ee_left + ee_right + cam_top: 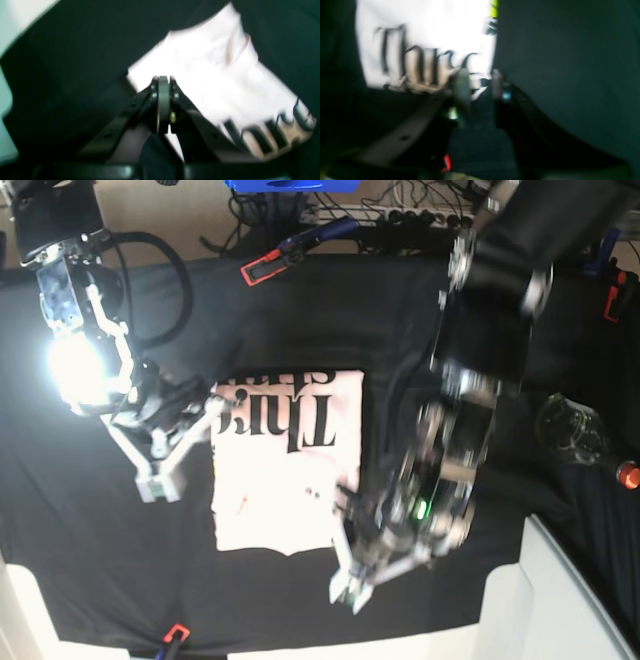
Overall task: Fold the T-shirt properly
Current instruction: 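Pinch the lettered edge with both grippers and pull it straight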
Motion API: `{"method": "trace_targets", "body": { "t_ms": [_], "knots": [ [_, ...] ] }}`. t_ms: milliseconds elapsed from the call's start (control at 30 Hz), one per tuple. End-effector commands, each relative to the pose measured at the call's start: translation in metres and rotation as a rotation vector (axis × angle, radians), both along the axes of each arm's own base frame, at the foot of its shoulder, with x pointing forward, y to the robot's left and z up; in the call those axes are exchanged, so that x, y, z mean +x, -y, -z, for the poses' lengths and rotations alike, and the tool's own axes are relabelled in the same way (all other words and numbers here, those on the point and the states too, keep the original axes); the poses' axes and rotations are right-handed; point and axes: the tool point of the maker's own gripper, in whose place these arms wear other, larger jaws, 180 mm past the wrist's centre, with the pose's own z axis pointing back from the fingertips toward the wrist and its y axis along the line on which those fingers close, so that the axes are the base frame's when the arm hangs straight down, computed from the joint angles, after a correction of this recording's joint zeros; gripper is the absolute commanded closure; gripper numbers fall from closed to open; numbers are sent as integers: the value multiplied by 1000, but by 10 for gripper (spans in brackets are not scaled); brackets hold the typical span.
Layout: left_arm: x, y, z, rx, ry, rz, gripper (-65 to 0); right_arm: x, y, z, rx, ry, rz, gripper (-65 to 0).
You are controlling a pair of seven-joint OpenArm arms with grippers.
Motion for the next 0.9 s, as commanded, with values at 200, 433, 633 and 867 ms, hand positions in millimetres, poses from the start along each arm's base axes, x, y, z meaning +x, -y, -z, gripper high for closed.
{"method": "trace_targets", "body": {
  "t_ms": [200, 433, 633, 867],
  "knots": [
    [-45, 8, 28, -56, -32, 27, 0, -2, -20, 7, 17, 2, -121, -36],
    [-53, 13, 38, -94, -36, 25, 0, 2, -35, 15, 37, 30, -217, -35],
    [-75, 26, 85, -98, -174, 25, 0, 10, -36, 23, 29, 10, -232, -36],
    [-101, 17, 125, -89, -241, 12, 0, 1, -26, 59, 24, -48, -237, -36]
  ]
}}
